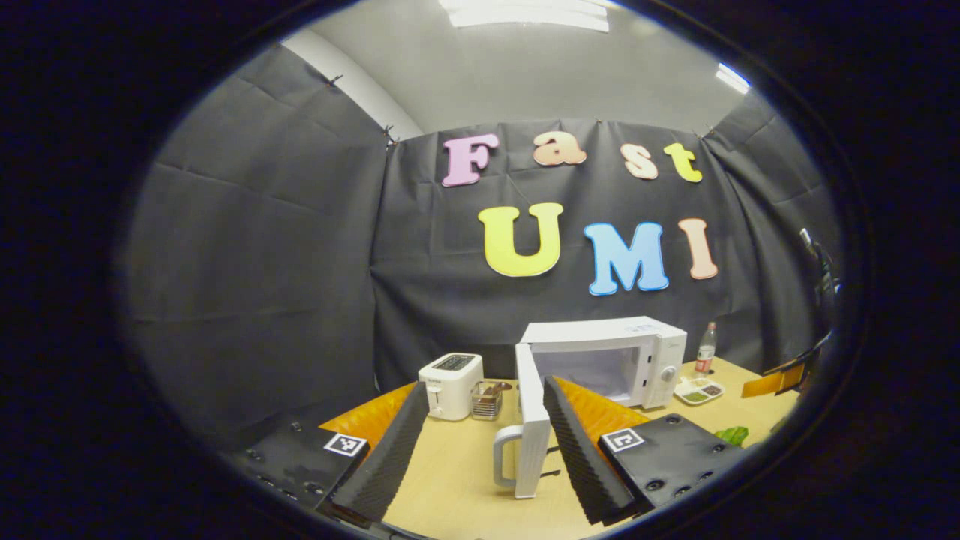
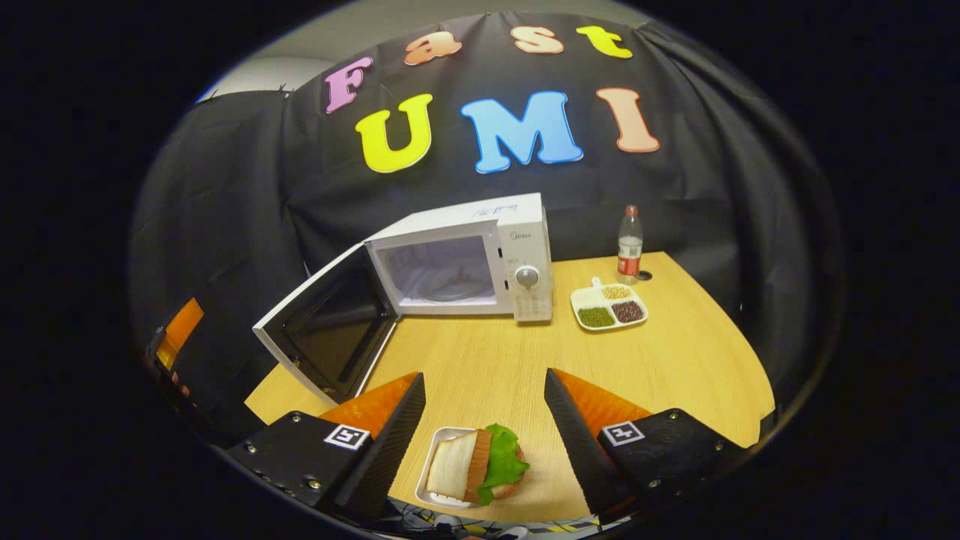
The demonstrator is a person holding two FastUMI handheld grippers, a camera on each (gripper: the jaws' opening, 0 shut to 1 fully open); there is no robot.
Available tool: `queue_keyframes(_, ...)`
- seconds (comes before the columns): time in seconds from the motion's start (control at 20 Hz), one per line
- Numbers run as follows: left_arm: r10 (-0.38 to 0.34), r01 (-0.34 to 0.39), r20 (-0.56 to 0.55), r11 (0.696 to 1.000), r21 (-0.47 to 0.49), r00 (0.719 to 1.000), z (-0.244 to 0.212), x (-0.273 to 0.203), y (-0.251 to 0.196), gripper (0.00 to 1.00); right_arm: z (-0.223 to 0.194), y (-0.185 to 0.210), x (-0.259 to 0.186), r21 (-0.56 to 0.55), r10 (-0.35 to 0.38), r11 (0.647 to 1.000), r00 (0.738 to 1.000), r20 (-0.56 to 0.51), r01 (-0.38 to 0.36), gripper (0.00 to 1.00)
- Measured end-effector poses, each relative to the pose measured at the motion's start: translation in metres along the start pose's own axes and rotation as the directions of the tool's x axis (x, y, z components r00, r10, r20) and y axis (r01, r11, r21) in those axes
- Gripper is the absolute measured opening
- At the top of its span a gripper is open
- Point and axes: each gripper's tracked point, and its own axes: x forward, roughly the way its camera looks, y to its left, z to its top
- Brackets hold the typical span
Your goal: Open the microwave oven with the left hand, put the food in, and close the microwave oven.
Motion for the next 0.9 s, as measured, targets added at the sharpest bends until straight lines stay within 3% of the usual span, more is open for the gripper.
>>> queue_keyframes(0.2, -0.011, 0.01, 0.036, 1.0, 0.025, 0.999, 0.014, -0.007, -0.012, 0.98, -0.037, -0.001, 0.01, 0.08, 0.064, 0.995, 0.986, -0.152, -0.053, 0.97)
queue_keyframes(0.45, 0.02, -0.02, 0.024, 1.0, 0.011, 1.0, 0.011, -0.015, -0.011, 1.0, -0.073, -0.008, 0.023, 0.09, 0.075, 0.995, 0.958, -0.277, -0.051, 0.97)
queue_keyframes(0.7, 0.072, -0.072, 0.018, 0.997, 0.033, 0.997, 0.011, -0.024, 0.001, 1.0, -0.112, 0.0, 0.029, 0.186, 0.152, 0.979, 0.901, -0.406, -0.081, 0.95)
queue_keyframes(0.75, 0.081, -0.082, 0.019, 0.996, 0.033, 0.997, 0.012, -0.026, 0.003, 1.0, -0.116, 0.002, 0.029, 0.205, 0.167, 0.975, 0.892, -0.421, -0.086, 0.93)
queue_keyframes(0.9, 0.123, -0.124, 0.014, 0.992, 0.027, 0.992, 0.011, -0.032, 0.008, 1.0, -0.119, 0.008, 0.028, 0.291, 0.23, 0.951, 0.871, -0.434, -0.106, 0.65)
